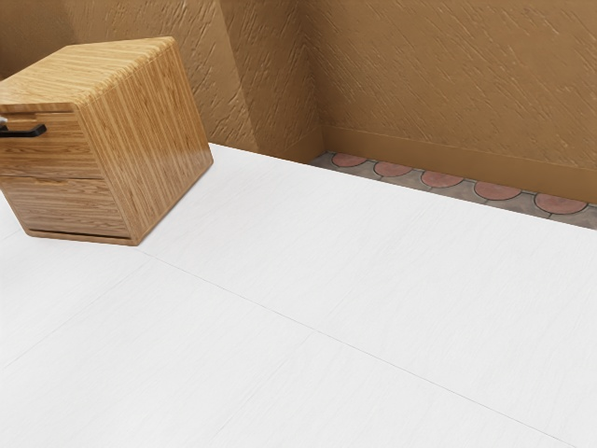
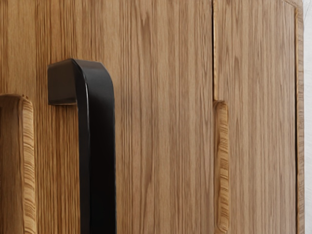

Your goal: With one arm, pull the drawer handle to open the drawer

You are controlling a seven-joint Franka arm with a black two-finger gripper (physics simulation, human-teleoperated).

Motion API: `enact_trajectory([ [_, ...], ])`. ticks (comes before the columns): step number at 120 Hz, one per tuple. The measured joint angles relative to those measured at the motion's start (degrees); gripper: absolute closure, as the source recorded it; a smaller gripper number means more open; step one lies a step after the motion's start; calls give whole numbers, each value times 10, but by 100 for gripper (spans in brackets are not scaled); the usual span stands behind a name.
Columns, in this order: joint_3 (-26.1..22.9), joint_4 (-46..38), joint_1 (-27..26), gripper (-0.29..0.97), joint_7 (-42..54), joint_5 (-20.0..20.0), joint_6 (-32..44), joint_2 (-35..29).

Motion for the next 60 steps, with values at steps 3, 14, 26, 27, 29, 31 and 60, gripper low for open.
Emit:
enact_trajectory([
  [3,1,-1,2,2,-1,-5,-1,2],
  [14,15,-10,9,2,-3,-29,-2,12],
  [26,37,-13,12,1,-5,-61,-3,25],
  [27,38,-13,12,1,-6,-62,-3,26],
  [29,39,-13,12,1,-6,-66,-3,27],
  [31,40,-14,12,1,-6,-68,-3,27],
  [60,42,-14,16,1,-12,-99,-2,28],
])
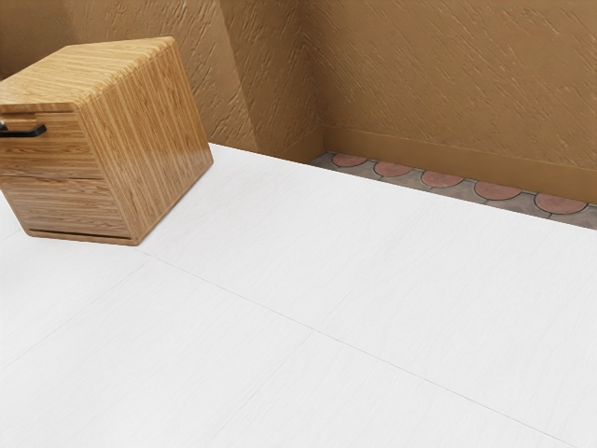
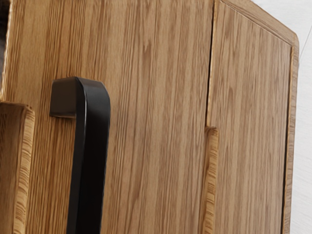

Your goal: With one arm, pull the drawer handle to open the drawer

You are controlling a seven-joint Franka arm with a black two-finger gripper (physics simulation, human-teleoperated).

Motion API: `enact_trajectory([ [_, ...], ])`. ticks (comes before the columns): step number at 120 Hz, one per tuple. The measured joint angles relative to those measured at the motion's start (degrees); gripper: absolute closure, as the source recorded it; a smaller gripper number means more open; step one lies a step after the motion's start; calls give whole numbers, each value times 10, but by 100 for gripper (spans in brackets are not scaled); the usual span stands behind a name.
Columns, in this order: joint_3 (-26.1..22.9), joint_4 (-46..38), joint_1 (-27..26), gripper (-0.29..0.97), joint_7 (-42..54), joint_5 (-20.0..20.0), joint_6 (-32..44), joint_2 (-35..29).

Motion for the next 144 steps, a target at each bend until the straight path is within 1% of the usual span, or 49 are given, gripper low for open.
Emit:
enact_trajectory([
  [18,0,1,-8,1,-6,-11,2,0],
  [34,12,0,-9,1,-10,-14,3,0],
  [74,17,1,-21,1,-21,-17,5,-2],
  [114,34,-1,-21,0,-26,-16,6,0],
  [130,34,-1,-20,2,-27,-17,4,3],
  [144,34,-20,-8,5,-28,-23,3,15],
])
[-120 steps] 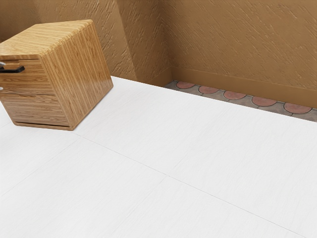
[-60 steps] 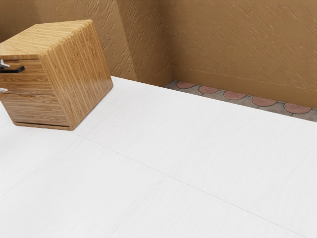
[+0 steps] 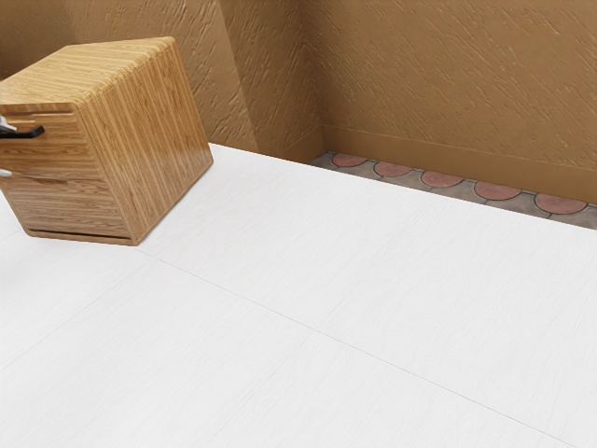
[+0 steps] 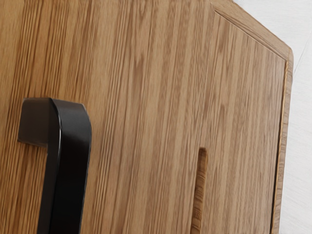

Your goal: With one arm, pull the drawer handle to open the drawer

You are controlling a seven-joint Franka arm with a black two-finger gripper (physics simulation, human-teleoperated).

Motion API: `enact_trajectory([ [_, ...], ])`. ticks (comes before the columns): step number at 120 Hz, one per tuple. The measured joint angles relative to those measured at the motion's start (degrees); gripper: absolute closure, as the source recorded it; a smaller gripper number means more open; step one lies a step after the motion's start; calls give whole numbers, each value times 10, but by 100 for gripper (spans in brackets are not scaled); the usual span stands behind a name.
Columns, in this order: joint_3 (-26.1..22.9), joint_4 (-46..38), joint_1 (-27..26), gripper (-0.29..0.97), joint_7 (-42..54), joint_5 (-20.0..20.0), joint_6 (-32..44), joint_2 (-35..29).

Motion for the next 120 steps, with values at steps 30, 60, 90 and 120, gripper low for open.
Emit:
enact_trajectory([
  [30,0,-104,69,7,-3,-56,-1,63],
  [60,-16,-329,228,9,-7,-320,-29,405],
  [90,-6,-74,249,2,-15,-390,-169,519],
  [120,-25,-46,-5,1,-53,-466,-276,603],
])
